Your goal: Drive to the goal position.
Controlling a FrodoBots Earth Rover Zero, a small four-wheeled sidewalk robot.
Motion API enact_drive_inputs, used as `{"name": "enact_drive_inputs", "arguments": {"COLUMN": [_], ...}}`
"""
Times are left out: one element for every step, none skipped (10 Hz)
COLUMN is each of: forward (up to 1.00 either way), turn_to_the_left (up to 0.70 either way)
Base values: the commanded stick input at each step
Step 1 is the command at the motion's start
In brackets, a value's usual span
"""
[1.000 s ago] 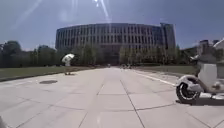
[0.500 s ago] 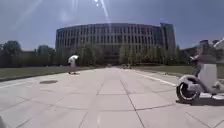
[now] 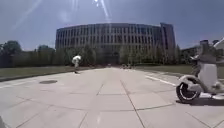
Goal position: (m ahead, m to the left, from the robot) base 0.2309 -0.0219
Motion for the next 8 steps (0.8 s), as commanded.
{"name": "enact_drive_inputs", "arguments": {"forward": [0.45,0.29,0.14,0.08,0.08,0.09,0.07,0.03], "turn_to_the_left": [-0.04,-0.05,-0.02,-0.01,-0.01,-0.01,-0.02,-0.04]}}
